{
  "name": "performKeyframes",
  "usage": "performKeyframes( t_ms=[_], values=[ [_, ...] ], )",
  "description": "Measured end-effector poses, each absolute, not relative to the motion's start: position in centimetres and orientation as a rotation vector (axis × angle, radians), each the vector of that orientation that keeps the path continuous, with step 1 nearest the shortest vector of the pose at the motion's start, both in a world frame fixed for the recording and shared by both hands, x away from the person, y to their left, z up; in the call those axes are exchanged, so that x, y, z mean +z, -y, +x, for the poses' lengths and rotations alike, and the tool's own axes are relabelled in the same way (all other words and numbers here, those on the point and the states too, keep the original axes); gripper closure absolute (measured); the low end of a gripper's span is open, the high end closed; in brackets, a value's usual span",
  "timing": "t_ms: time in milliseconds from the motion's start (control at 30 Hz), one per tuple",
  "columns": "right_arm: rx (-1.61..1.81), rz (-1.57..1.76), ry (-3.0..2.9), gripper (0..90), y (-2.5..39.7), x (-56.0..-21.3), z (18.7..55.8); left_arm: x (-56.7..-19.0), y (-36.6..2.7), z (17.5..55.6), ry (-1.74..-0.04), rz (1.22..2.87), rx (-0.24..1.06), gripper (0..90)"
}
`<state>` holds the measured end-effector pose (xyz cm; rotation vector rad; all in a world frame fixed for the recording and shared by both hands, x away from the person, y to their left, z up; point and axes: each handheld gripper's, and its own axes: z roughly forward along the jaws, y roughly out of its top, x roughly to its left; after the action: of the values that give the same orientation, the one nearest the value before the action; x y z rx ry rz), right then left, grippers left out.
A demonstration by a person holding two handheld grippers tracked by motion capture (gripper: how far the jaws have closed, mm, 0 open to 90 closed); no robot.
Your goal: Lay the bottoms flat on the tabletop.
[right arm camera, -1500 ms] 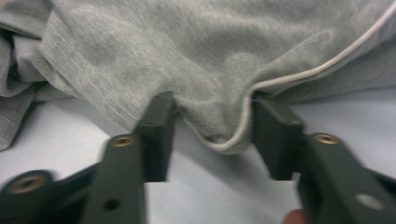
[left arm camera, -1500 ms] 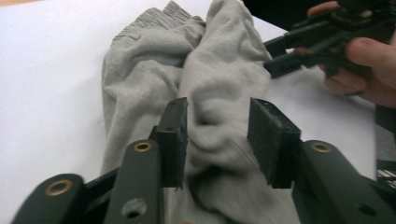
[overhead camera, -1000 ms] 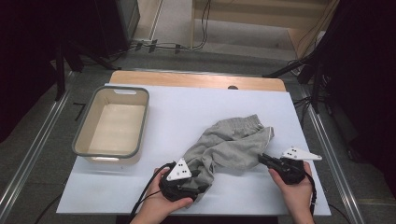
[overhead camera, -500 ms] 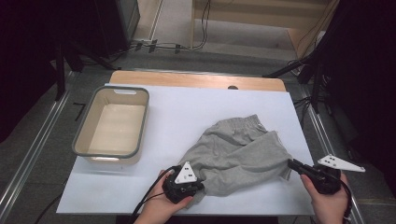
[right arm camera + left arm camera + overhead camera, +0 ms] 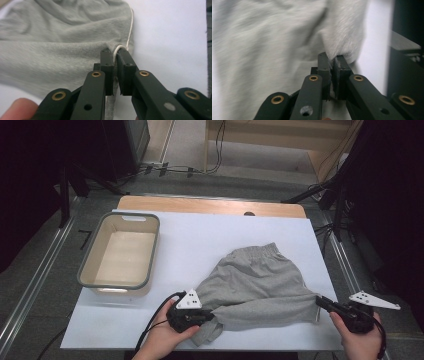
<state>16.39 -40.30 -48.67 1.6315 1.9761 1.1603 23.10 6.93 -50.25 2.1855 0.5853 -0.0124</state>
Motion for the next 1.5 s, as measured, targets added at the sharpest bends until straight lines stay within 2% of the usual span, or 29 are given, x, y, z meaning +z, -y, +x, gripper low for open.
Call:
performKeyframes(
  t_ms=[100,200,233,367,500,700,833,867,1000,1067,1233,1467,1500],
  values=[
    [1.120,1.639,-1.988,81.0,40.4,-50.4,17.6,-50.5,-7.0,23.4,-0.622,2.181,0.015,79.1],
    [1.075,1.650,-1.978,66.7,40.5,-51.5,18.1,-50.2,-7.0,23.1,-0.627,2.156,0.023,63.5],
    [1.075,1.650,-1.978,66.7,40.5,-51.5,18.1,-50.0,-7.1,23.0,-0.631,2.150,0.028,63.5],
    [1.078,1.617,-1.947,53.1,40.4,-50.9,16.7,-49.0,-8.1,22.1,-0.650,2.108,0.026,53.4],
    [1.079,1.630,-1.918,47.8,40.5,-50.6,14.6,-48.3,-9.5,21.0,-0.654,2.090,0.055,48.9],
    [1.120,1.635,-1.950,47.9,39.9,-50.9,13.1,-48.4,-12.3,19.1,-0.692,2.081,0.084,47.3],
    [1.084,1.660,-1.973,51.0,39.3,-51.4,13.6,-49.4,-13.7,18.5,-0.733,2.092,0.084,47.2],
    [1.070,1.663,-1.979,53.7,39.2,-51.7,13.9,-49.6,-13.8,18.4,-0.744,2.096,0.092,46.5],
    [1.037,1.688,-2.039,76.5,39.0,-52.4,14.5,-49.9,-13.5,18.5,-0.739,2.109,0.115,44.2],
    [1.032,1.696,-2.055,80.6,39.0,-52.2,14.2,-49.7,-13.3,18.6,-0.735,2.102,0.116,44.1],
    [1.048,1.728,-2.054,82.1,39.9,-51.7,13.0,-49.0,-12.8,19.0,-0.714,2.110,0.171,44.1],
    [1.007,1.743,-2.021,82.7,41.3,-51.4,10.1,-48.1,-11.8,20.1,-0.693,2.077,0.170,43.0],
    [1.032,1.735,-2.000,78.4,41.6,-51.1,9.5,-48.0,-11.6,20.3,-0.698,2.073,0.170,43.1]
  ],
)
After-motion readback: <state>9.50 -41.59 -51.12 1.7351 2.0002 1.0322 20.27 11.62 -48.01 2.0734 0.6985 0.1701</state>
